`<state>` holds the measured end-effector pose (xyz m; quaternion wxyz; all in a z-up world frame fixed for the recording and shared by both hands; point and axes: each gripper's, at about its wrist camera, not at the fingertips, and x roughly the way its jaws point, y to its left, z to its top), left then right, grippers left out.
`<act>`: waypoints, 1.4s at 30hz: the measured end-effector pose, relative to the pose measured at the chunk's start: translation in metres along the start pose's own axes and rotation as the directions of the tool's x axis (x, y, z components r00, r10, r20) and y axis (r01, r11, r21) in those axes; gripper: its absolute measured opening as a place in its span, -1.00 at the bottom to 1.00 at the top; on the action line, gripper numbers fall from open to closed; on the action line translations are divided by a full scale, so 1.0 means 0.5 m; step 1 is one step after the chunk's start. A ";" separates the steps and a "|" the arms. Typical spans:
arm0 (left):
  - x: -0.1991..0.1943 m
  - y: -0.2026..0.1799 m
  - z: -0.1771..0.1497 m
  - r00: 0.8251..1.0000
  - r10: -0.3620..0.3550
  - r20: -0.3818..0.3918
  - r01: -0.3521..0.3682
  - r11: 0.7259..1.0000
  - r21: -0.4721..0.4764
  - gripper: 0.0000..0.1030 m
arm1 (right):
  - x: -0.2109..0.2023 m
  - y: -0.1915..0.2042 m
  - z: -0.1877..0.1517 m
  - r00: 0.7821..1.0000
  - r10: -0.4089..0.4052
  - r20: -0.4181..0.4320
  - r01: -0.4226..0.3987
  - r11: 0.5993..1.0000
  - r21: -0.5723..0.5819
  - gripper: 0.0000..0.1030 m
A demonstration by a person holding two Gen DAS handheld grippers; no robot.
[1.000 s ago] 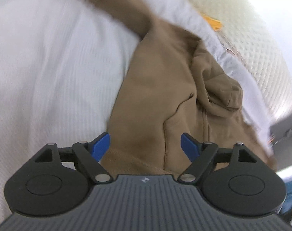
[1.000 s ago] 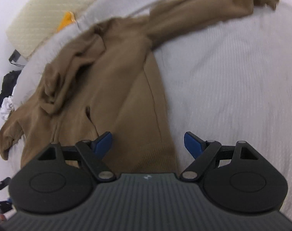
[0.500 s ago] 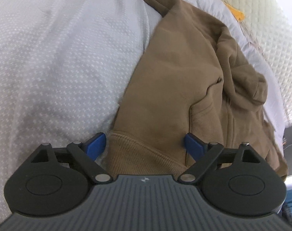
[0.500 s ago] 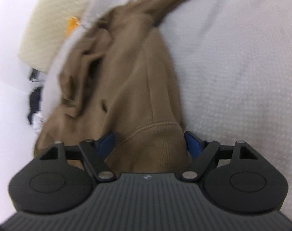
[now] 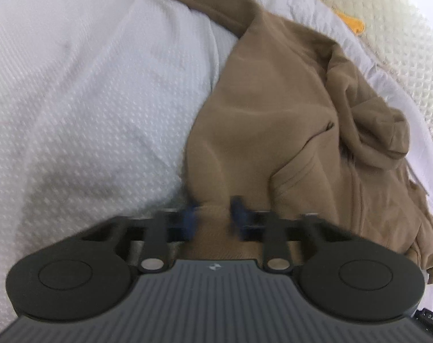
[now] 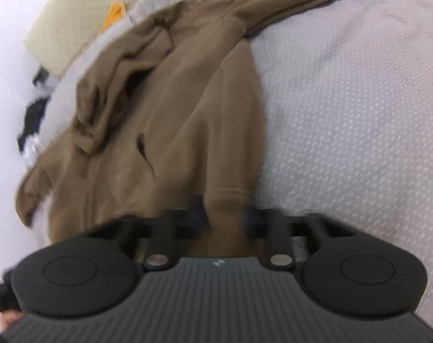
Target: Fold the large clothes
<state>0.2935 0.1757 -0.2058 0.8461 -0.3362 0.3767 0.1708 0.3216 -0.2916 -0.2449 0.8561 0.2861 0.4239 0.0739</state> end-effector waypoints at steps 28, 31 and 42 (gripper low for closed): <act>-0.183 0.019 0.070 0.988 0.034 -0.149 -0.024 0.997 0.073 -0.68 | -0.095 0.008 0.005 0.985 -0.150 -0.081 0.150 0.989 -0.017 -0.72; -0.166 0.010 0.069 0.984 0.084 -0.158 -0.068 0.992 0.105 -0.63 | -0.062 -0.004 0.007 0.977 -0.173 -0.121 0.177 0.984 0.018 -0.71; -0.239 -0.041 0.080 0.992 0.071 -0.101 -0.046 0.973 0.227 0.29 | -0.116 0.017 -0.009 0.988 -0.149 -0.040 0.146 0.988 -0.058 -0.65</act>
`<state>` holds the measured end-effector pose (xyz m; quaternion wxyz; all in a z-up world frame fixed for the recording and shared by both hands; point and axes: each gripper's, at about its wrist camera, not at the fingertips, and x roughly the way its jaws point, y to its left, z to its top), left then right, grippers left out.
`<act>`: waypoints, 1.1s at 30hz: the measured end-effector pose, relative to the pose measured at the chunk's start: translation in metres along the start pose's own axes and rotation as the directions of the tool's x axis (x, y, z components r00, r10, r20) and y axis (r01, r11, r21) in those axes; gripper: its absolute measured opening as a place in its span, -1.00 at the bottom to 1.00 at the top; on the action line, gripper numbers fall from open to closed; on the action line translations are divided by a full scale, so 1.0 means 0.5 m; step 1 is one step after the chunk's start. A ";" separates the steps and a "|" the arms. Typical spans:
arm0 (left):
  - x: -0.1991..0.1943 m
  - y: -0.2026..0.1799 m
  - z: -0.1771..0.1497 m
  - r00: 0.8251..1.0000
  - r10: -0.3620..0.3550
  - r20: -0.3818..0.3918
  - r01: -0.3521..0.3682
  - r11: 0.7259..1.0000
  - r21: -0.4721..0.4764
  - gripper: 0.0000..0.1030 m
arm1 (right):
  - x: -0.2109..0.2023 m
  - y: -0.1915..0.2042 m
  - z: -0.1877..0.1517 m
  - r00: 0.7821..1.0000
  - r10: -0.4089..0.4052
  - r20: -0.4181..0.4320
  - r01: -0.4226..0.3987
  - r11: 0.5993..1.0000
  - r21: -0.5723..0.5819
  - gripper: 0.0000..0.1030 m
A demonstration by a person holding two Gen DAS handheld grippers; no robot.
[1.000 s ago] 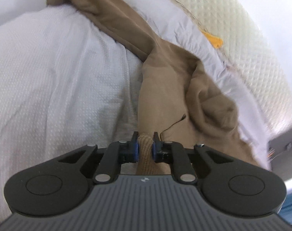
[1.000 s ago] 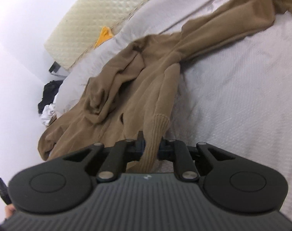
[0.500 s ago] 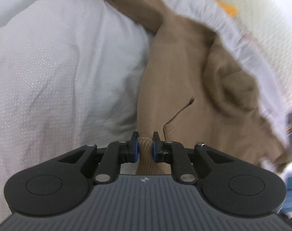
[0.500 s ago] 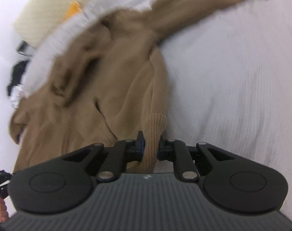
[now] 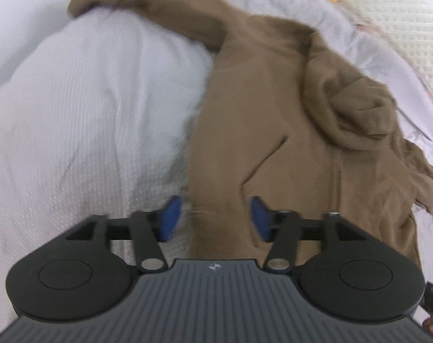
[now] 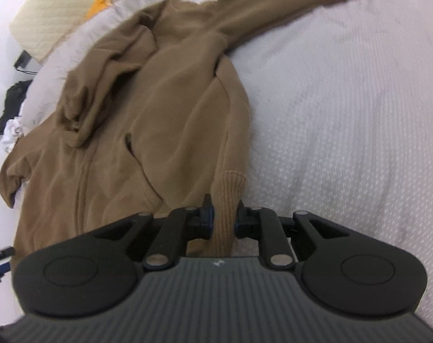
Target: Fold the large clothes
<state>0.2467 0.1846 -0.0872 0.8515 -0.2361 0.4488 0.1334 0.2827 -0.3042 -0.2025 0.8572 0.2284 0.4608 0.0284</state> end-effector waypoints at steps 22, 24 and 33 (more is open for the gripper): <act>-0.072 -0.376 -0.124 0.912 -0.312 0.265 0.184 0.892 0.413 0.40 | -0.114 0.041 -0.016 0.918 0.019 0.397 0.055 0.983 -0.175 0.32; -0.072 -0.410 -0.156 0.891 -0.355 0.284 0.196 0.863 0.465 0.40 | -0.122 0.046 -0.027 0.901 0.019 0.434 0.066 0.982 -0.178 0.32; 0.023 -0.443 -0.223 0.854 -0.415 0.314 0.236 0.847 0.477 0.40 | -0.147 0.055 -0.027 0.848 0.005 0.530 0.111 0.976 -0.186 0.32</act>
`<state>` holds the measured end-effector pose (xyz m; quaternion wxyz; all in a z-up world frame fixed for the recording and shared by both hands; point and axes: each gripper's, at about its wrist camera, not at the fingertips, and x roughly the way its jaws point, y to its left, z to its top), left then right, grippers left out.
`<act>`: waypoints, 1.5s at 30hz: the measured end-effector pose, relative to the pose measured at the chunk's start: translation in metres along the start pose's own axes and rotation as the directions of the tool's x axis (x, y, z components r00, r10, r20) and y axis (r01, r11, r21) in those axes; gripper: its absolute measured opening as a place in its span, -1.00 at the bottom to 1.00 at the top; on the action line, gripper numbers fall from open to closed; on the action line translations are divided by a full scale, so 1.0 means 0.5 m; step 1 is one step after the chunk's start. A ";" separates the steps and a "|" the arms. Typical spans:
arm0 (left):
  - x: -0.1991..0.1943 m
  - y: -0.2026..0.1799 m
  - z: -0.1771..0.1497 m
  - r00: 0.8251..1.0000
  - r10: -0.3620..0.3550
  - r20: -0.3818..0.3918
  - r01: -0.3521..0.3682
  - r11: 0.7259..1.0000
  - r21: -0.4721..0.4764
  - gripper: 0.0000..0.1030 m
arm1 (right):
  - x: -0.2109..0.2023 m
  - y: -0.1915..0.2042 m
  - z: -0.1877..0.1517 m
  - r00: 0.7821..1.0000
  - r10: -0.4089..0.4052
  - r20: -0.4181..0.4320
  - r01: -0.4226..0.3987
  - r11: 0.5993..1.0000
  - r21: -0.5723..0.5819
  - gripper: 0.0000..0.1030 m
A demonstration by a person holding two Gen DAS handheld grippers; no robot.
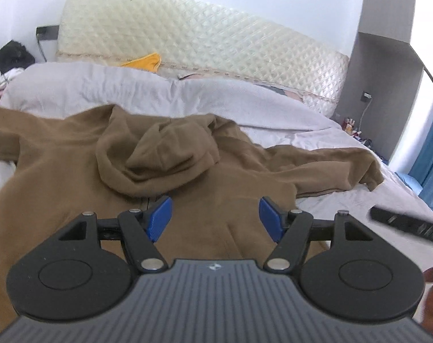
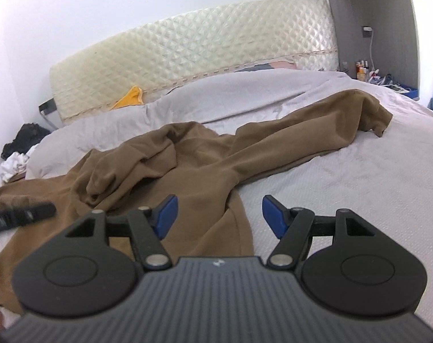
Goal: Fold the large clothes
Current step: 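Grasp the other sleeve cuff with the right tool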
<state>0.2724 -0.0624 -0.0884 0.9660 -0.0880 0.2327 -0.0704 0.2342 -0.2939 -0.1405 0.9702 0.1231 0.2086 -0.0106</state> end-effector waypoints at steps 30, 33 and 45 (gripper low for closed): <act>0.196 0.021 -0.066 0.980 0.101 -0.170 -0.110 0.993 -0.044 0.40 | 0.485 -0.562 0.182 0.963 -0.269 -0.005 0.266 0.948 0.178 0.83; 0.217 0.022 -0.064 0.977 0.100 -0.191 -0.114 0.991 -0.067 0.40 | 0.519 -0.628 0.193 0.913 -0.405 0.047 0.378 0.884 0.274 0.83; 0.292 0.023 -0.061 0.964 0.126 -0.233 -0.151 0.984 -0.094 0.40 | 0.657 -0.800 0.193 0.972 -0.229 0.056 0.190 0.902 0.388 0.83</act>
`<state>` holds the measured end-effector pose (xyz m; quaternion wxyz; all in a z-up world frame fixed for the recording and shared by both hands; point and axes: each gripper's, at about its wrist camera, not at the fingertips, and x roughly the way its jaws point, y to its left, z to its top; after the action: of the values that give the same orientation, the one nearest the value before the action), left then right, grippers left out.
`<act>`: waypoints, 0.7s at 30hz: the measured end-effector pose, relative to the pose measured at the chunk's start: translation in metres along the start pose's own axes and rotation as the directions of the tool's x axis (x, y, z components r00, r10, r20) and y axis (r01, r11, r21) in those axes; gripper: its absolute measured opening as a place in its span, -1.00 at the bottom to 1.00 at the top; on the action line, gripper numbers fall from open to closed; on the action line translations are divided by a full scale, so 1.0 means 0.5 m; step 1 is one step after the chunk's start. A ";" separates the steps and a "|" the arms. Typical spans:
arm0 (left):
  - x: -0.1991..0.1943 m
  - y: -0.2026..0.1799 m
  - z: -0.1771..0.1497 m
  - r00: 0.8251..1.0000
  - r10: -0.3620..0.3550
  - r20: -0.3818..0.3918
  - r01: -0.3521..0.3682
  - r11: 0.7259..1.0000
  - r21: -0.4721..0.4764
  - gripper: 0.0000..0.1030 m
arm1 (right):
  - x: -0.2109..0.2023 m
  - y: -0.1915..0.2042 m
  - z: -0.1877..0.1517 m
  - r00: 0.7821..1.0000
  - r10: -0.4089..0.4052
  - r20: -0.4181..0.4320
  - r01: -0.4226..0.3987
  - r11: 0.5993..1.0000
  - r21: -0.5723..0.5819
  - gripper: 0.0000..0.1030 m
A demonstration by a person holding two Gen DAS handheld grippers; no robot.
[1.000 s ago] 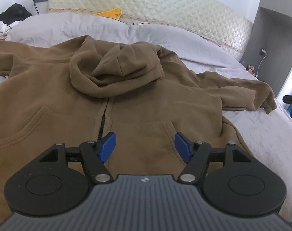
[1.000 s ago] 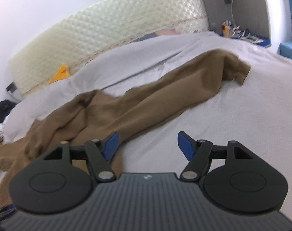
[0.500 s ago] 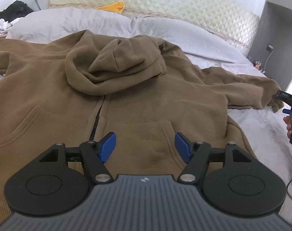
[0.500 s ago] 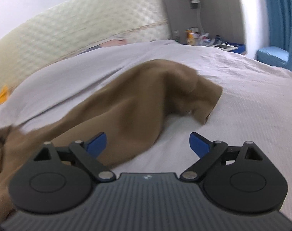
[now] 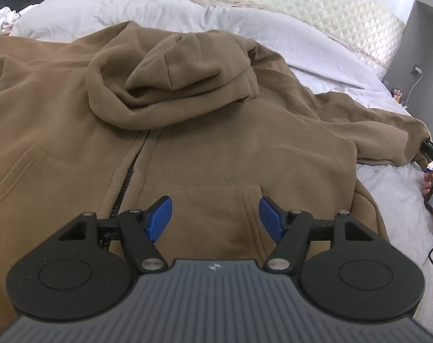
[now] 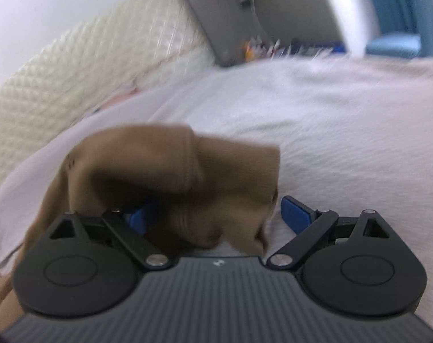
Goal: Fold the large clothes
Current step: 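Grasp the other sleeve cuff with the right tool, then lift the sleeve and lay it across the hoodie, opening the right tool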
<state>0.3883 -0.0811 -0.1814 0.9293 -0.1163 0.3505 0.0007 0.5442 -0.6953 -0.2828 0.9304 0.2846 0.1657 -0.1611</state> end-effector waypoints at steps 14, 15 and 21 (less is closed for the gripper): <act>-0.012 0.019 0.027 1.000 -0.006 -0.002 0.006 0.999 -0.038 0.40 | 0.001 0.088 0.048 0.998 -0.067 -0.010 0.066 0.995 -0.069 -0.43; -0.018 0.021 0.030 1.000 -0.004 0.002 0.004 0.999 -0.047 0.40 | -0.013 0.094 0.061 0.997 -0.081 -0.002 0.080 0.994 -0.079 -0.44; -0.082 0.028 0.042 0.998 0.010 0.062 -0.008 1.000 -0.031 0.40 | -0.151 0.167 0.164 0.993 -0.096 0.073 0.105 0.984 -0.145 -0.49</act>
<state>0.3696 -0.0598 -0.1424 0.9379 -0.1287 0.3217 0.0139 0.5275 -0.6620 -0.1486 0.9446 0.2005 0.1608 -0.2043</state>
